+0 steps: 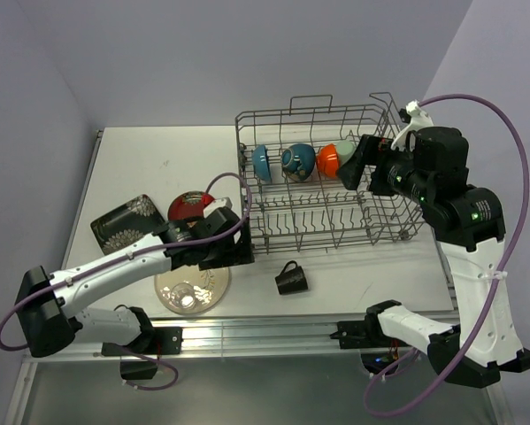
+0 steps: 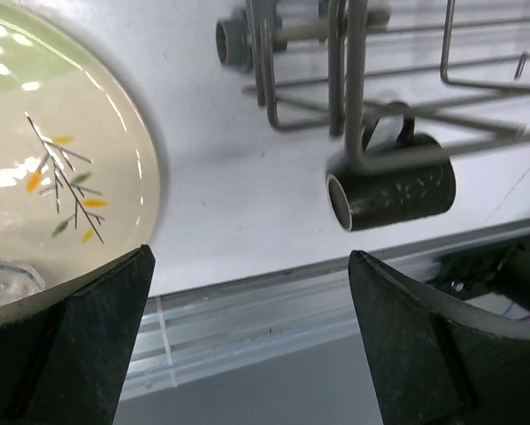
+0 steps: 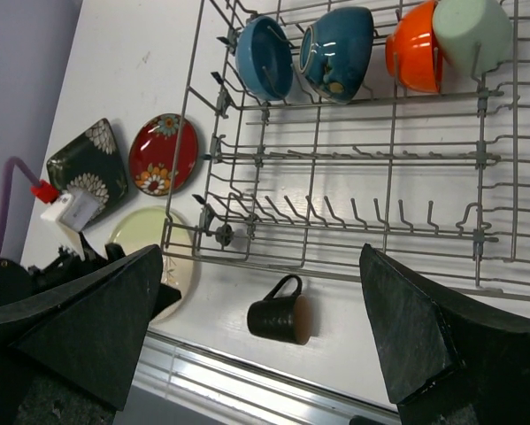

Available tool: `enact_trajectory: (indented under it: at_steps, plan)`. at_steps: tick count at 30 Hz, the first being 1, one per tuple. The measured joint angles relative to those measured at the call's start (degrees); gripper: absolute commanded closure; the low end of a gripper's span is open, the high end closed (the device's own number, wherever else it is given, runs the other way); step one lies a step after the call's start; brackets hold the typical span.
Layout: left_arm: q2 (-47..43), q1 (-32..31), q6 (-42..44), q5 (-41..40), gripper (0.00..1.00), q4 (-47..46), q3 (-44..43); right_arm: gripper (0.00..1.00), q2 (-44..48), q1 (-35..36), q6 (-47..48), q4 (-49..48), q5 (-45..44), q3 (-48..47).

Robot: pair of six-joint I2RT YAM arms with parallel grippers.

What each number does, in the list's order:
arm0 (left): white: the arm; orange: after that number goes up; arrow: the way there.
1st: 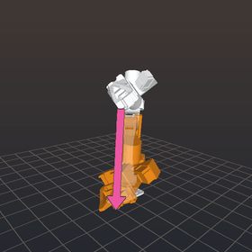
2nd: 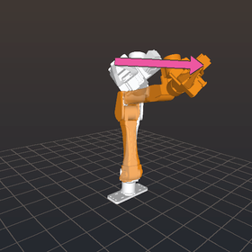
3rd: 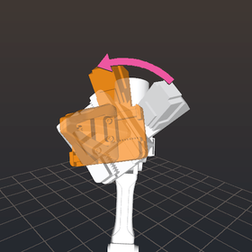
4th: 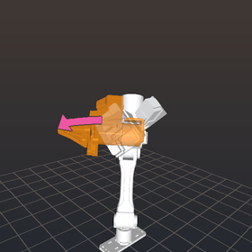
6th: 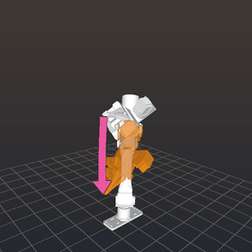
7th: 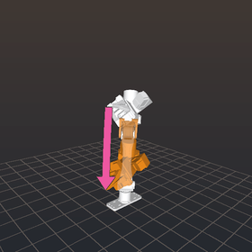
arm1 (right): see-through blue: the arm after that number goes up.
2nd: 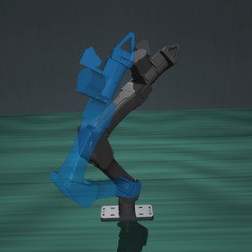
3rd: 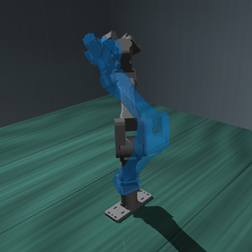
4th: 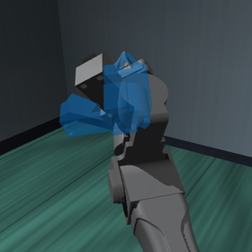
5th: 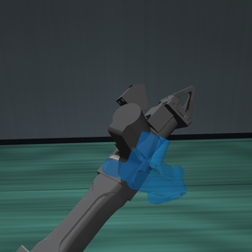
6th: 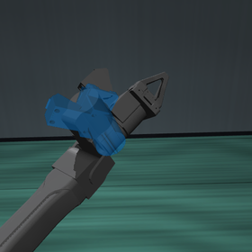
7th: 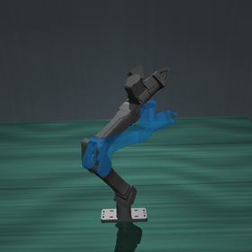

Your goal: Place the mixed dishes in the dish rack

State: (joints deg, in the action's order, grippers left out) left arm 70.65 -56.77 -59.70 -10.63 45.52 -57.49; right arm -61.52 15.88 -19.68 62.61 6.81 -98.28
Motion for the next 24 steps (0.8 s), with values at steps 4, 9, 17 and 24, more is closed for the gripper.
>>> enact_trajectory:
  at_steps: [4,9,17,24]
  plan:
    - [2.91,2.75,0.90,-0.15,0.03,-0.63,-2.01,0.00,0.33,0.00,-0.22,0.09,0.33,0.42]
    - [6.54,7.45,3.74,2.14,0.03,-1.40,-2.16,0.01,1.95,0.59,-1.44,-0.07,3.13,3.08]
    - [10.97,12.11,7.89,4.33,0.04,-1.73,-4.92,0.01,10.27,6.91,-5.01,0.57,11.45,18.49]
    - [10.71,12.55,8.00,5.84,0.04,-3.50,-5.07,0.04,22.47,8.90,-10.36,-3.80,17.11,36.35]
